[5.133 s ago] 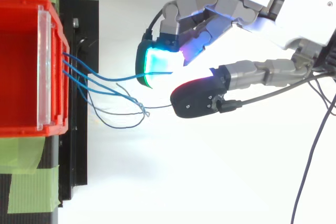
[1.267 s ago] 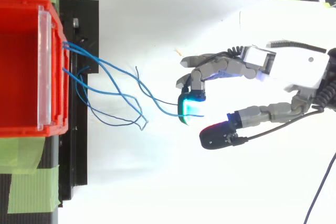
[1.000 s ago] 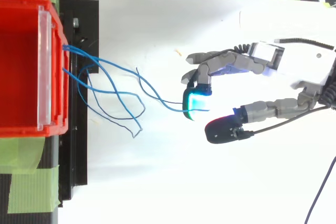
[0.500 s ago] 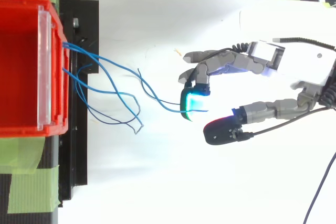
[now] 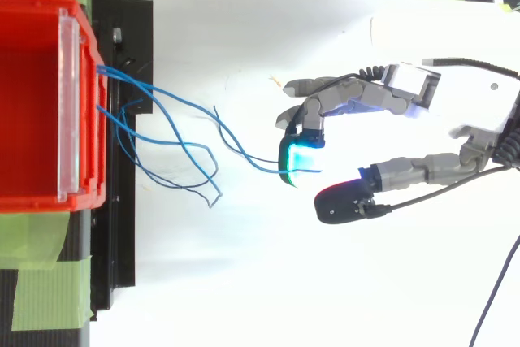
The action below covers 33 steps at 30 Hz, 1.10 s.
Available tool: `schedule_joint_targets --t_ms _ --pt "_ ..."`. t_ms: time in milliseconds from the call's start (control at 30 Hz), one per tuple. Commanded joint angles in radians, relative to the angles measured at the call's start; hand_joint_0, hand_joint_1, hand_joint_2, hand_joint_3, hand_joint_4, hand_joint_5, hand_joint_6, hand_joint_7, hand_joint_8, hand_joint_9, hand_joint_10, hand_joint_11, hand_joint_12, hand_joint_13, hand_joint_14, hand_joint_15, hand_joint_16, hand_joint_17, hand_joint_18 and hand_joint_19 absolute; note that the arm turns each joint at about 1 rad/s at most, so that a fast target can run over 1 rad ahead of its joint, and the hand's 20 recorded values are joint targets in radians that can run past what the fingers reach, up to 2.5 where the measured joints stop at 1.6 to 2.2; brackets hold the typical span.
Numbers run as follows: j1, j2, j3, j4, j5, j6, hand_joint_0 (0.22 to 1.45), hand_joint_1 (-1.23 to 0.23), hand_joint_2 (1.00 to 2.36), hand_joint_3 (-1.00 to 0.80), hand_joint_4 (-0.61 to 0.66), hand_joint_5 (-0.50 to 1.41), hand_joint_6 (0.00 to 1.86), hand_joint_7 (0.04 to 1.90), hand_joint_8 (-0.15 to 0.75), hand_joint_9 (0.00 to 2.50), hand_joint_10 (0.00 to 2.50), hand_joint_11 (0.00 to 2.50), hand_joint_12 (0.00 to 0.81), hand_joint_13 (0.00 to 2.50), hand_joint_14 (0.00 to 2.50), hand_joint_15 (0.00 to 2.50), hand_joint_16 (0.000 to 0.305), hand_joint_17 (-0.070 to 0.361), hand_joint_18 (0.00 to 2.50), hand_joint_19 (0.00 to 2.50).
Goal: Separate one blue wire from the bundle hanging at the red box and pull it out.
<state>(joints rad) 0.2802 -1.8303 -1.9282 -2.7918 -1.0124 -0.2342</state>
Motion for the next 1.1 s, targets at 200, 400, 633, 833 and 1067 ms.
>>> schedule_joint_targets --t_ms 200,400,633,833,1067 --pt "-0.001 0.000 0.000 0.000 0.000 -0.001 0.60 -0.79 1.02 -0.15 -0.24 -0.10 0.71 1.14 0.210 0.41 0.01 0.34 0.327 0.04 0.01 0.17 0.046 0.104 0.00 0.24" --pt "0.001 0.000 0.000 0.000 0.000 -0.001 0.60 -0.79 1.02 -0.16 -0.24 -0.10 0.72 1.14 0.211 0.41 0.01 0.34 0.327 0.04 0.01 0.17 0.046 0.104 0.00 0.24" --pt "-0.001 0.000 0.000 0.000 0.000 -0.001 0.60 -0.79 1.02 -0.16 -0.23 -0.10 0.72 1.13 0.209 0.41 0.01 0.34 0.326 0.05 0.01 0.17 0.046 0.104 0.00 0.24" --pt "0.001 0.000 0.000 0.000 0.000 -0.001 0.60 -0.79 1.02 -0.16 -0.24 -0.10 0.72 1.14 0.209 0.41 0.01 0.34 0.327 0.05 0.01 0.17 0.046 0.103 0.00 0.24" --pt "-0.001 0.000 0.000 0.000 0.000 -0.001 0.60 -0.79 1.02 -0.16 -0.24 -0.10 0.72 1.14 0.211 0.41 0.01 0.34 0.327 0.05 0.01 0.17 0.046 0.103 0.00 0.24"
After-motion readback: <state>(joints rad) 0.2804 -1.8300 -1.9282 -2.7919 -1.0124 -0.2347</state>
